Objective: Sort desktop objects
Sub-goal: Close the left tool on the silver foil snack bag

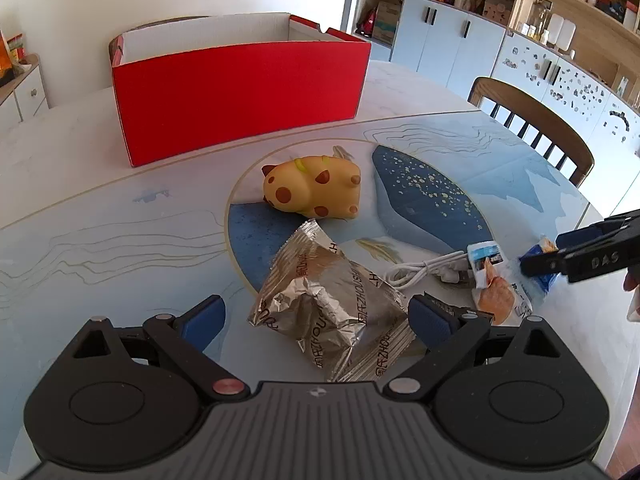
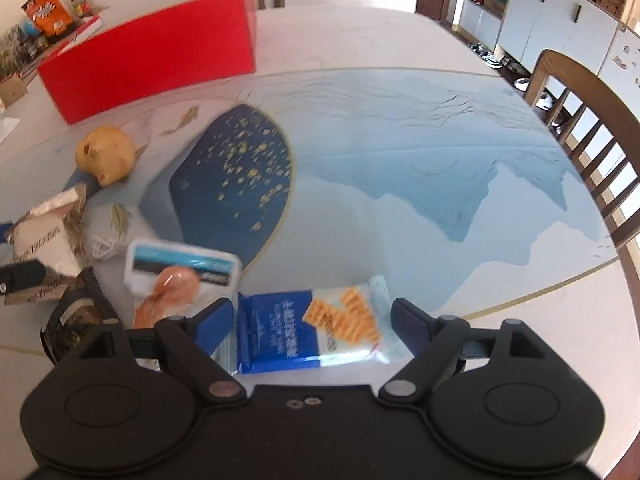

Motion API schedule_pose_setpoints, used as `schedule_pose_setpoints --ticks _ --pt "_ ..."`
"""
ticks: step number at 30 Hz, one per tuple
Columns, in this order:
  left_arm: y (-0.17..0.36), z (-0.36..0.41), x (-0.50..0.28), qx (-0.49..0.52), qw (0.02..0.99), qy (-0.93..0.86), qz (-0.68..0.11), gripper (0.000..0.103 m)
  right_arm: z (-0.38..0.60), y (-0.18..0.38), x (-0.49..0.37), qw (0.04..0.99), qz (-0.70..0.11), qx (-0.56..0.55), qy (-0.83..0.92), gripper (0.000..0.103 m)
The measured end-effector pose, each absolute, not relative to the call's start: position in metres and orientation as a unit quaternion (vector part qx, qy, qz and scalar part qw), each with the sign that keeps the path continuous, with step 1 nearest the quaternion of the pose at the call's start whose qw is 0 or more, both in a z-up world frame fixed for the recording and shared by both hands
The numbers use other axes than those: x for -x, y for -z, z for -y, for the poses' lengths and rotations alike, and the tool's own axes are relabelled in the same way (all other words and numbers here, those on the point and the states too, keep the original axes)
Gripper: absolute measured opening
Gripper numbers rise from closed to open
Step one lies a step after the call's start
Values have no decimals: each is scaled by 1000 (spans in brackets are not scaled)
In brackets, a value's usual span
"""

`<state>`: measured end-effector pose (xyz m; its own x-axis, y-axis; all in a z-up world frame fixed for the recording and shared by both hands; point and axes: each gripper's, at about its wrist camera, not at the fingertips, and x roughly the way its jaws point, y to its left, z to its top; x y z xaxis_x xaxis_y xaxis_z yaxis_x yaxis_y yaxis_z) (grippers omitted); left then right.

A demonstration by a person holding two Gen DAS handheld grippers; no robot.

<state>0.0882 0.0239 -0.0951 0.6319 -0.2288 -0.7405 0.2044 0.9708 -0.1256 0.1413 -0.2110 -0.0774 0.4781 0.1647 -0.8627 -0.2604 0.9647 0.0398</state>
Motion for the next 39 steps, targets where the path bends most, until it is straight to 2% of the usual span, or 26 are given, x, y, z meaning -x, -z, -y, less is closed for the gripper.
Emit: schedule_pose_setpoints --ticks 17,19,23,25,29,31,39 --pt "102 -23 -93 25 898 121 -423 96 212 85 -136 852 -492 58 -171 90" --pt "104 -24 -95 29 896 119 -427 88 211 85 -134 852 -489 64 -177 90" --pt "107 -24 -99 31 894 119 -431 81 211 85 -132 853 -486 64 -178 88" --pt "107 -22 -101 34 894 126 -429 67 210 85 -132 854 -484 67 -178 87" --pt "105 -19 -100 32 894 127 -428 63 211 85 -131 856 -484 60 -174 85" --pt "104 -21 -99 37 894 127 -427 58 212 84 -131 856 -484 56 -172 83" --pt "96 -22 -97 43 895 129 -426 49 212 80 -131 857 -482 50 -175 68"
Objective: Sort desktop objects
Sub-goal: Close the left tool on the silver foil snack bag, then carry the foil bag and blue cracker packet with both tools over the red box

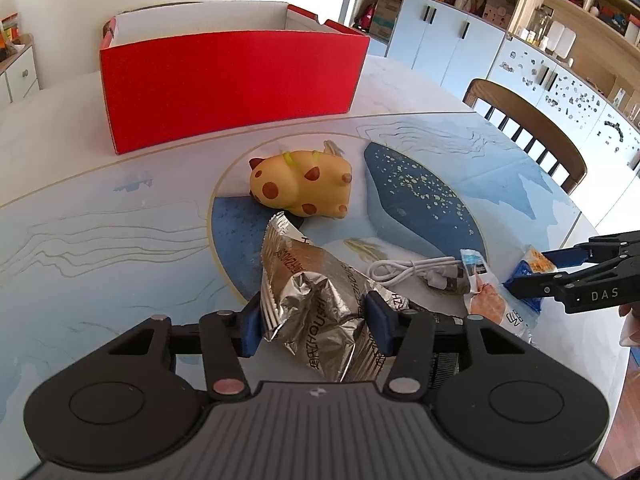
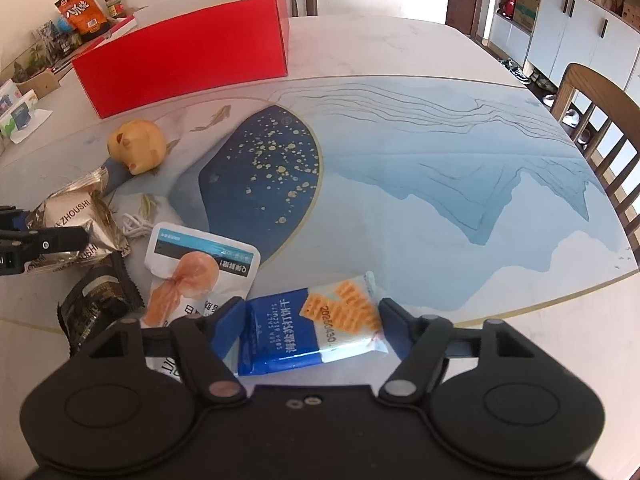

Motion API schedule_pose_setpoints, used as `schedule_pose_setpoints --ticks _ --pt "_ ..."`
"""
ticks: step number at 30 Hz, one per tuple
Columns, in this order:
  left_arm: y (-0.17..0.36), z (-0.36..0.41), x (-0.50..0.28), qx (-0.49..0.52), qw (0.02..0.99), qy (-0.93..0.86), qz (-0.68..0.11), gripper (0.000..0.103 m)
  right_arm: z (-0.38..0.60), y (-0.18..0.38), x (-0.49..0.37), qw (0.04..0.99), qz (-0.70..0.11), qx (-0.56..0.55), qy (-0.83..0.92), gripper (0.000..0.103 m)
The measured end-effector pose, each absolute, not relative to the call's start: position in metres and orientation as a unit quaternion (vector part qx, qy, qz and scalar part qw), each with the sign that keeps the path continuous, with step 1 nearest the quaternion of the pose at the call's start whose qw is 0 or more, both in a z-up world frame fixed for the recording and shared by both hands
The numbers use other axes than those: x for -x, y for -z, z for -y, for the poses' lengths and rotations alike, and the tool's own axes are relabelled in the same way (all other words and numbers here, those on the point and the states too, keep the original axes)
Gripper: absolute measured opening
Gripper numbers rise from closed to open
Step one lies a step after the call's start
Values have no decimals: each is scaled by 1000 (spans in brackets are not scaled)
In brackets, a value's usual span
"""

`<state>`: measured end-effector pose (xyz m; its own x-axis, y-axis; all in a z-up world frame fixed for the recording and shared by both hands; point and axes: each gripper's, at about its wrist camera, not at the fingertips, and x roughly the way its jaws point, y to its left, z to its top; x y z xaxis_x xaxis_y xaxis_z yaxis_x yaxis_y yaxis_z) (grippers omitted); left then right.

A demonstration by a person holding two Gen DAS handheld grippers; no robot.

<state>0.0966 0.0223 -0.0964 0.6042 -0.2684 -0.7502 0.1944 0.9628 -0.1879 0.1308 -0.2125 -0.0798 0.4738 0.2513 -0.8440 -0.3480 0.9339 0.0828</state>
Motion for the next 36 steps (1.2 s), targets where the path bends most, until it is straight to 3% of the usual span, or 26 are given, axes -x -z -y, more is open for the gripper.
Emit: schedule_pose_setpoints --ticks 15,36 --pt "74 -29 -89 52 901 123 -412 45 216 62 -129 865 -469 31 -174 64" --pt "0 -36 -104 66 924 114 -359 45 170 -26 -156 886 -398 31 -235 64"
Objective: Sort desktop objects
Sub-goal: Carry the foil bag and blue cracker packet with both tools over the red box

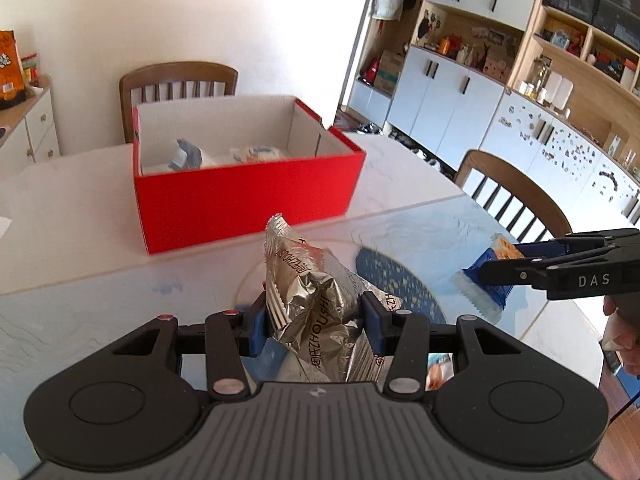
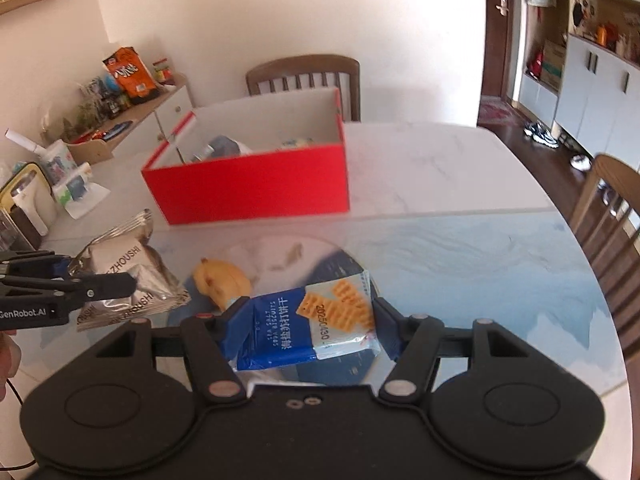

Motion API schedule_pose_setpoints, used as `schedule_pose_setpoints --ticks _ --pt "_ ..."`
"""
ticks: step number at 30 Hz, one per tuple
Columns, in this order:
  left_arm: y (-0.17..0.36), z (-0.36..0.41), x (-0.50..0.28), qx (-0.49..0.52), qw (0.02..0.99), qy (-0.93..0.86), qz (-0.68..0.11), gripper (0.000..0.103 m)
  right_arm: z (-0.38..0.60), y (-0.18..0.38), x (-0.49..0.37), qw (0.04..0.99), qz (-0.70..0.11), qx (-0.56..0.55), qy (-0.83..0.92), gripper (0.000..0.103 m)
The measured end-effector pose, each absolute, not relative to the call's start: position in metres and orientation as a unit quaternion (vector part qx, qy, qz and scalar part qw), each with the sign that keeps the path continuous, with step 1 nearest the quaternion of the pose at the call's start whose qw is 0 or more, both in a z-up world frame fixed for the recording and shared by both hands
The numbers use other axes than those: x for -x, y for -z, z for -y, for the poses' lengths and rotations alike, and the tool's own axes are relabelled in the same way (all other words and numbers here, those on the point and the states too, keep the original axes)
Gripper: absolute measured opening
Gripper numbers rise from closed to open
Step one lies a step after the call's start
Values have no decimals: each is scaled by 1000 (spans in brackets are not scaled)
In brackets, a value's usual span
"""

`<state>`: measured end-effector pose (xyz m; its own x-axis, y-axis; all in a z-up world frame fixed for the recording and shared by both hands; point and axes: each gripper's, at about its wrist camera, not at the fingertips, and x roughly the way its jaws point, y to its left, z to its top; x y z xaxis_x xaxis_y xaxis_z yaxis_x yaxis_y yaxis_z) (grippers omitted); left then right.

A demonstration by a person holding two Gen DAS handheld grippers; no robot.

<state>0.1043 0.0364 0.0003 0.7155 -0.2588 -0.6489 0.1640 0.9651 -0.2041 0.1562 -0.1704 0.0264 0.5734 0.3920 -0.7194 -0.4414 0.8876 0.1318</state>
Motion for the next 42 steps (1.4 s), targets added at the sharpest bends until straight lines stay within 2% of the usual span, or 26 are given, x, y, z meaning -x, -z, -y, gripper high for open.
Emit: schedule_pose_setpoints --ticks 17,33,42 --pt "-55 -56 -164 41 945 99 -309 45 110 -80 -228 894 -349 40 -279 64" --pt "-74 -93 -273 38 948 67 -310 45 53 -74 -301 893 -346 75 -277 64" --pt "-62 -89 -328 2 937 78 -340 45 27 -59 -329 892 -352 87 -268 63"
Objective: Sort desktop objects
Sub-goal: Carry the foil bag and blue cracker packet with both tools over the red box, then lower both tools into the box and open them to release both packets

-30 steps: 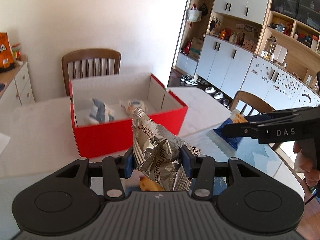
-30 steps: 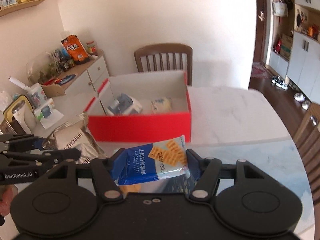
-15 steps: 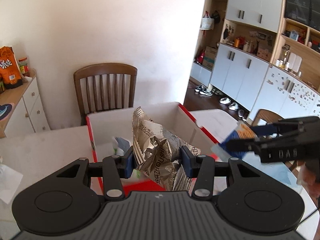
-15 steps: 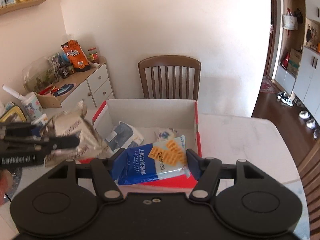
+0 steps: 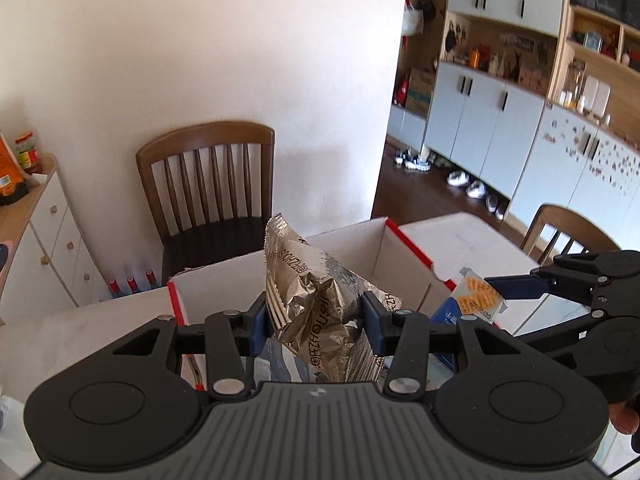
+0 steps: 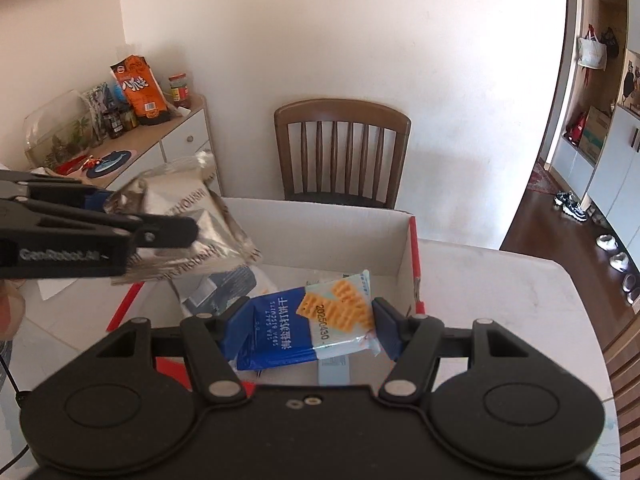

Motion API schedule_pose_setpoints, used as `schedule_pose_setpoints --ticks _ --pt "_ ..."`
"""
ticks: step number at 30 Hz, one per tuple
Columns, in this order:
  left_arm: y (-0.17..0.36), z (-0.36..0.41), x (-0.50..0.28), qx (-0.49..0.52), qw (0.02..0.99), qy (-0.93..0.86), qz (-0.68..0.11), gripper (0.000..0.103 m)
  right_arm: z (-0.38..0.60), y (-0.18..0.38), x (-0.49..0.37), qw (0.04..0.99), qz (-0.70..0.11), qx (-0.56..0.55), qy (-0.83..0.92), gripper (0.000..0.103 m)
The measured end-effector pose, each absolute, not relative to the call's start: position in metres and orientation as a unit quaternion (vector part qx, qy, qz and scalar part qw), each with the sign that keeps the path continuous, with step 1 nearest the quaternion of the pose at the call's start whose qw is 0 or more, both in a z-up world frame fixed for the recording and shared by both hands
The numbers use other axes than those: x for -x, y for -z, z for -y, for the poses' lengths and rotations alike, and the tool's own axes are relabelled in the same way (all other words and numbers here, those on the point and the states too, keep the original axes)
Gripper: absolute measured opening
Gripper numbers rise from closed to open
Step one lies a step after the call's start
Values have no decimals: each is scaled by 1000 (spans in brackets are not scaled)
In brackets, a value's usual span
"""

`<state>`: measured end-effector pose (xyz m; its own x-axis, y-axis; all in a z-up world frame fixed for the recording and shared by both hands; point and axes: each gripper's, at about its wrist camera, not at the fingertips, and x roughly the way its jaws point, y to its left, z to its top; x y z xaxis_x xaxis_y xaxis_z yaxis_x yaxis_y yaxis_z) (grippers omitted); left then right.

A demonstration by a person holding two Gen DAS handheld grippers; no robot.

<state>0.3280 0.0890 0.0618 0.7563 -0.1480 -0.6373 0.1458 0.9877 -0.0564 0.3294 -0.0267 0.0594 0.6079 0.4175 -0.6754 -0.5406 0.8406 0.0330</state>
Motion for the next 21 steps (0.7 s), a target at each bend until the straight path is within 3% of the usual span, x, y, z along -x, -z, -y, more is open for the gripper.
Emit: schedule_pose_setpoints --ticks 21 --pt "21 -76 -400 -49 893 85 -438 45 -4 9 -371 861 -426 123 -249 63"
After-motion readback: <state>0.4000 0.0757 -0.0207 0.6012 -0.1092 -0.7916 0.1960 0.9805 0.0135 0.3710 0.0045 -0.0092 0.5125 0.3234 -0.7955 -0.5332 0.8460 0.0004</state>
